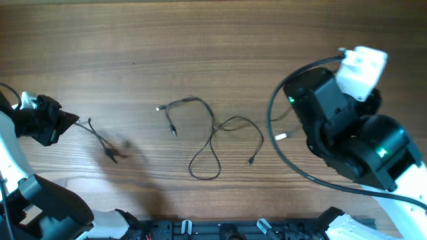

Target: Untangle cables

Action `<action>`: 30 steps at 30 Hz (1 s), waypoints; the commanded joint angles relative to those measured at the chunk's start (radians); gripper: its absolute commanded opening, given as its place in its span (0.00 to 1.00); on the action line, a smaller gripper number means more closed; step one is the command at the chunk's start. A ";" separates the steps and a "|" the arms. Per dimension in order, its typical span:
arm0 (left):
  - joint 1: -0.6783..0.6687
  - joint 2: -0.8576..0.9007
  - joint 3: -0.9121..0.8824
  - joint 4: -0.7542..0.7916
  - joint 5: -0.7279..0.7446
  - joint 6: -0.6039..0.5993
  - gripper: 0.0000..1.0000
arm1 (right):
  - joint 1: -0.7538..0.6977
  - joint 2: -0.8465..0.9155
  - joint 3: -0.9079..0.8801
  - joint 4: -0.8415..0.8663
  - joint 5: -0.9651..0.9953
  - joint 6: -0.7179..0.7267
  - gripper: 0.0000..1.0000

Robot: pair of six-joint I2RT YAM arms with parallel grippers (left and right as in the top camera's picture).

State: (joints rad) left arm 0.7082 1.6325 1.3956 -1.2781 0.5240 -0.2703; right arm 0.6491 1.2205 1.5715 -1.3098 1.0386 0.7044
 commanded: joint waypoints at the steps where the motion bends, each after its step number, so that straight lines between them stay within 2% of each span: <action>1: 0.002 -0.017 -0.003 -0.002 -0.002 0.019 0.04 | -0.032 -0.034 0.008 -0.007 0.129 0.118 0.04; 4: 0.000 -0.017 -0.003 -0.007 0.003 0.019 0.04 | -0.035 -0.033 0.008 -0.004 0.116 0.119 0.04; 8: -0.048 -0.017 -0.003 -0.029 0.036 0.029 0.04 | -0.035 -0.033 0.008 0.130 -0.080 0.087 0.04; 11: -0.160 -0.017 -0.003 -0.035 0.036 0.071 0.04 | -0.035 -0.033 0.008 0.331 -0.400 -0.183 0.04; 13: -0.277 -0.017 -0.003 -0.035 0.035 0.116 0.04 | -0.035 -0.033 0.008 0.490 -0.790 -0.428 0.04; 15: -0.400 -0.017 -0.003 -0.031 0.035 0.175 0.04 | -0.035 -0.033 0.008 0.552 -1.025 -0.548 0.04; 16: -0.460 -0.017 -0.003 -0.027 0.036 0.204 0.04 | -0.035 -0.033 0.008 0.560 -1.081 -0.577 0.09; 17: -0.523 -0.017 -0.003 -0.022 0.035 0.239 0.04 | -0.035 -0.033 0.008 0.554 -1.087 -0.582 0.27; 18: -0.589 -0.017 -0.003 -0.011 0.032 0.268 0.08 | -0.035 -0.031 0.008 0.534 -1.072 -0.591 0.39; 19: -0.636 -0.017 -0.002 0.005 0.016 0.266 0.16 | -0.035 -0.031 0.008 0.505 -1.046 -0.600 0.87; 20: -0.668 -0.017 -0.002 0.018 0.011 0.266 0.20 | -0.035 -0.027 0.008 0.479 -1.012 -0.600 1.00; 23: -0.731 -0.017 -0.002 0.053 0.009 0.255 0.29 | -0.035 -0.016 0.007 0.349 -0.924 -0.600 1.00; 24: -0.735 -0.017 -0.002 0.056 0.009 0.254 0.38 | -0.035 -0.011 0.006 0.300 -0.914 -0.600 1.00; 25: -0.735 -0.017 -0.002 0.055 0.009 0.255 0.54 | -0.035 -0.008 0.006 0.272 -0.914 -0.600 1.00; 27: -0.733 -0.017 -0.002 0.034 0.010 0.256 0.98 | -0.035 -0.003 0.006 0.200 -0.915 -0.600 1.00; 30: -0.734 -0.017 -0.002 -0.021 0.060 0.349 1.00 | -0.035 0.010 0.006 0.137 -0.970 -0.600 1.00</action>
State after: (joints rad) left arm -0.0261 1.6321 1.3956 -1.2648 0.5442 -0.0181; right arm 0.6121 1.2156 1.5707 -1.1458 0.1013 0.1249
